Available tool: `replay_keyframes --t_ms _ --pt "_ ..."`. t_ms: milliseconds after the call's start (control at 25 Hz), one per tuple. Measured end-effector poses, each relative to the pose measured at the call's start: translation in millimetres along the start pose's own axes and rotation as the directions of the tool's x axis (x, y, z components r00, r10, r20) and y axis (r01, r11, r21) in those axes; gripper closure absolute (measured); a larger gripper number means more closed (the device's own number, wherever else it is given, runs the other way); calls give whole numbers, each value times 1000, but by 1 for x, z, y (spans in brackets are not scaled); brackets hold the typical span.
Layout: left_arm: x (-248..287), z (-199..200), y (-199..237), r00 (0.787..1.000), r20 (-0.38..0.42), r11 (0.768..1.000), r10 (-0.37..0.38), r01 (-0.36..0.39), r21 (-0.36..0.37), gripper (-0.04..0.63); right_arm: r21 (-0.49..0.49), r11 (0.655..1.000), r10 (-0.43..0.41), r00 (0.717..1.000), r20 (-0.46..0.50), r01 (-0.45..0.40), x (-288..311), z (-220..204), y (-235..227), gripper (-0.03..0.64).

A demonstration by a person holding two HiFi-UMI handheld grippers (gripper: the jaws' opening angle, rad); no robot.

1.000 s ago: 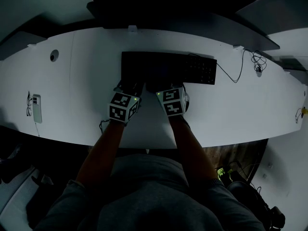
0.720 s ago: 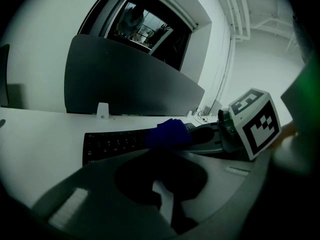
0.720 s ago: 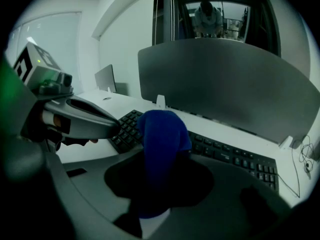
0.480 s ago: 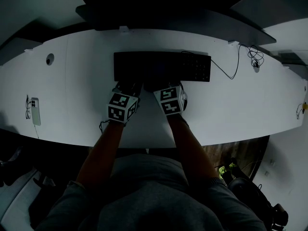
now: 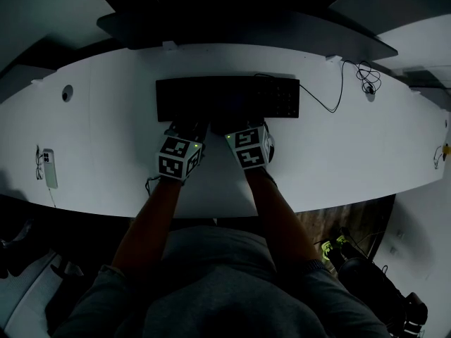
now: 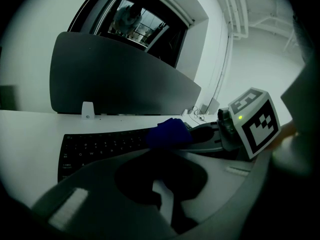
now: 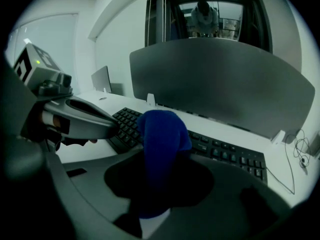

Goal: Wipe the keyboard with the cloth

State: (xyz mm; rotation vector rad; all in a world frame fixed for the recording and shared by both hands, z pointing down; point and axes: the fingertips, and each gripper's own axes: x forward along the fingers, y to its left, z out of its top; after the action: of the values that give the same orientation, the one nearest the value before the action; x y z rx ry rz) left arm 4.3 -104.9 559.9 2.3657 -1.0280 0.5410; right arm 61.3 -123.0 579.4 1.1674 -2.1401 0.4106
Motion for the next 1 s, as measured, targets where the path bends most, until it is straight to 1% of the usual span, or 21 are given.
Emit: replay_keyframes --t_ms 640,1000 --pt "24 1 -26 1000 -8 1000 -10 10 5 588 1 1000 -22 1000 1 22 -16 -17 -30 483" --pt "37 4 -43 1000 0 1000 -7 7 5 588 -35 999 -29 1000 -5 28 -25 -24 -44 483"
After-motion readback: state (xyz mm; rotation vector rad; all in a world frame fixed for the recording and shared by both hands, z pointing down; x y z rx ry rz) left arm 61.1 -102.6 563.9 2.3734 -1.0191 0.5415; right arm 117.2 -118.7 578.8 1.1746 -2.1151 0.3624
